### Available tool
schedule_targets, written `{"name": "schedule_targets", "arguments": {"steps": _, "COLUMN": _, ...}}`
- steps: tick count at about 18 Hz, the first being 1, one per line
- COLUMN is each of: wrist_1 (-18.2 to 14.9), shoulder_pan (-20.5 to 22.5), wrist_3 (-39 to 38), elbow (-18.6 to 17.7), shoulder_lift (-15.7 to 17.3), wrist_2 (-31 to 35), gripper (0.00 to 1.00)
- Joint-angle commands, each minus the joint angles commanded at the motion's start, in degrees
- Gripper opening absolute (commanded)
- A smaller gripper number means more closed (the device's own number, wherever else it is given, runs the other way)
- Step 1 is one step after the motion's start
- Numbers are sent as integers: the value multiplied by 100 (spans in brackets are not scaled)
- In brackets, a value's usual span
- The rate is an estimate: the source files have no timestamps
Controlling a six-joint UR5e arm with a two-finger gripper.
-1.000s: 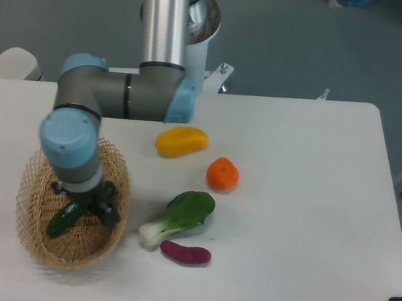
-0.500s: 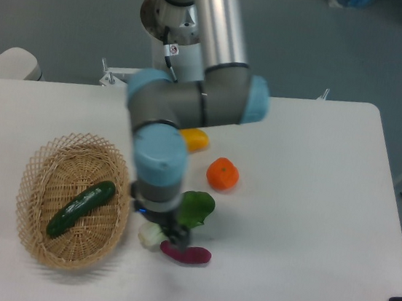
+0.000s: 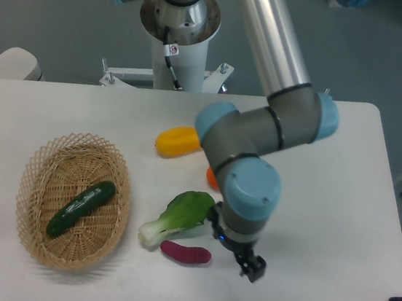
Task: Place the cucumber in the basket
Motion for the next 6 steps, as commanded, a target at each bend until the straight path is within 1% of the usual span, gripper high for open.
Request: {"name": "schedule_targets", "arguments": {"steps": 6, "wrist_1": 9, "shoulder_pan": 18, "wrist_3": 44, "elbow": -44, "shoulder_lift": -9, "wrist_2": 9, "gripper": 100}}
